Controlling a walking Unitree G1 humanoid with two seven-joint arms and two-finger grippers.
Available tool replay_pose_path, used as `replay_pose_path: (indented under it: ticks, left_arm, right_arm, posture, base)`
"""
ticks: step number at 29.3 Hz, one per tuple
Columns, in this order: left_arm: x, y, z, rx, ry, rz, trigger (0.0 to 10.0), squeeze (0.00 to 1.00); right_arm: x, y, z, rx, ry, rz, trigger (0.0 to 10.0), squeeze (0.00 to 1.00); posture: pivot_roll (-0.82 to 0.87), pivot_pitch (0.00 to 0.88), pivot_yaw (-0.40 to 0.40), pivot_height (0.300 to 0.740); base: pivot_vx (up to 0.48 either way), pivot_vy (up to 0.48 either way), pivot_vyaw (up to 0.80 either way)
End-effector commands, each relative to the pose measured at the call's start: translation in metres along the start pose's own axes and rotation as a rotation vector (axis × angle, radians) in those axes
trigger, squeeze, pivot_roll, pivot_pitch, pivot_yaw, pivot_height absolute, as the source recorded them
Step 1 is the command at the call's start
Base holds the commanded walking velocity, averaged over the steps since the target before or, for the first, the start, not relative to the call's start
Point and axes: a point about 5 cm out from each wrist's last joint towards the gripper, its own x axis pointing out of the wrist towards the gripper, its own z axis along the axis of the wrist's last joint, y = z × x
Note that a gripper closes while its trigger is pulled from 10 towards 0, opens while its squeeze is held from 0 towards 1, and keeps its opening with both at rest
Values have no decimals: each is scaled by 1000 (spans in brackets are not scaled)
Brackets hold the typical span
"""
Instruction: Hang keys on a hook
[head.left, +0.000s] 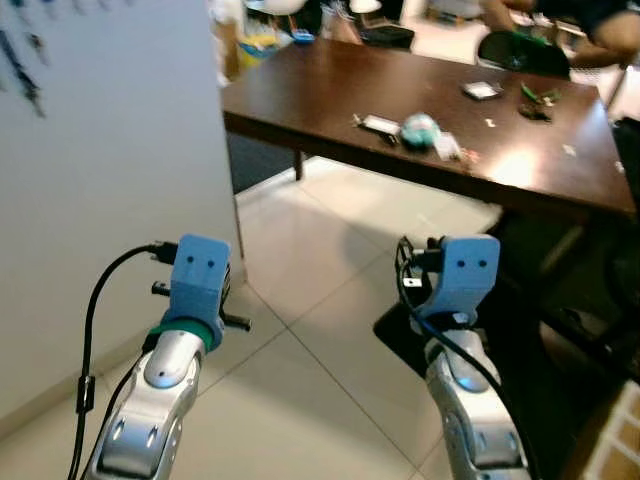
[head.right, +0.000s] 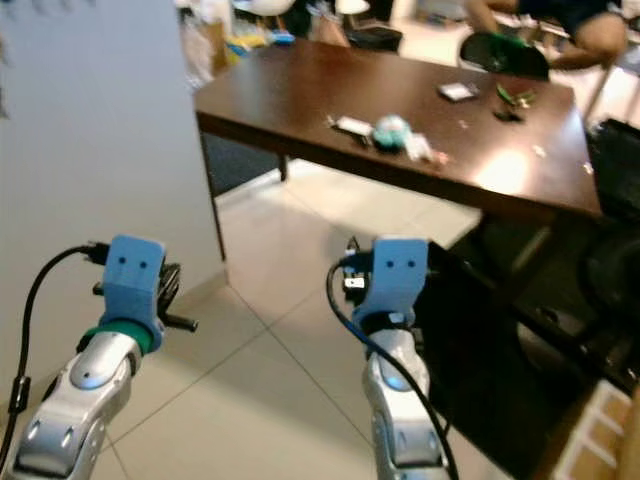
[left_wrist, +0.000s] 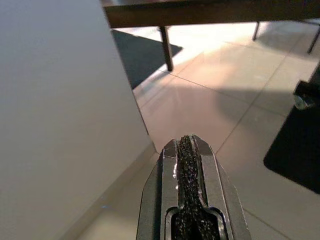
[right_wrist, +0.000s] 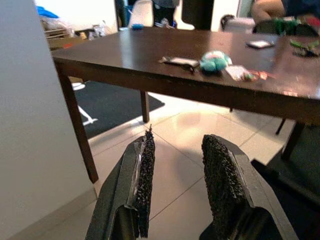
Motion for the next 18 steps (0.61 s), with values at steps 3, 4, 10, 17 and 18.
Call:
replay_pose_path:
  ticks: [3,4,10,17,18]
  left_arm:
    - [0,-1,-3,24,11,-6,10000,0]
    - [0,-1,-4,32,9,-9,10000,0]
    - [-1,-2,-3,38,0,-17,10000,0]
    - [-1,-2,-2,44,-8,-19,10000,0]
    - [-1,-2,-2,45,-8,-18,10000,0]
  right_arm:
    - [-1,1,-3,-1,10,3,10000,0]
    - [-1,1,-2,0,9,3,10000,0]
    - [-1,2,-2,0,5,6,10000,0]
    - [-2,2,-2,2,5,7,10000,0]
    - [-2,3,-2,2,5,7,10000,0]
  posture:
    - [-123,29,98,740]
    - [-123,29,98,740]
    - [-122,31,99,740]
    - [-120,34,100,740]
    - [-120,34,100,740]
  base:
    - [0,0,-800]
    - [0,0,-800]
    - [0,0,-800]
    - [0,0,-800]
    - [0,0,-800]
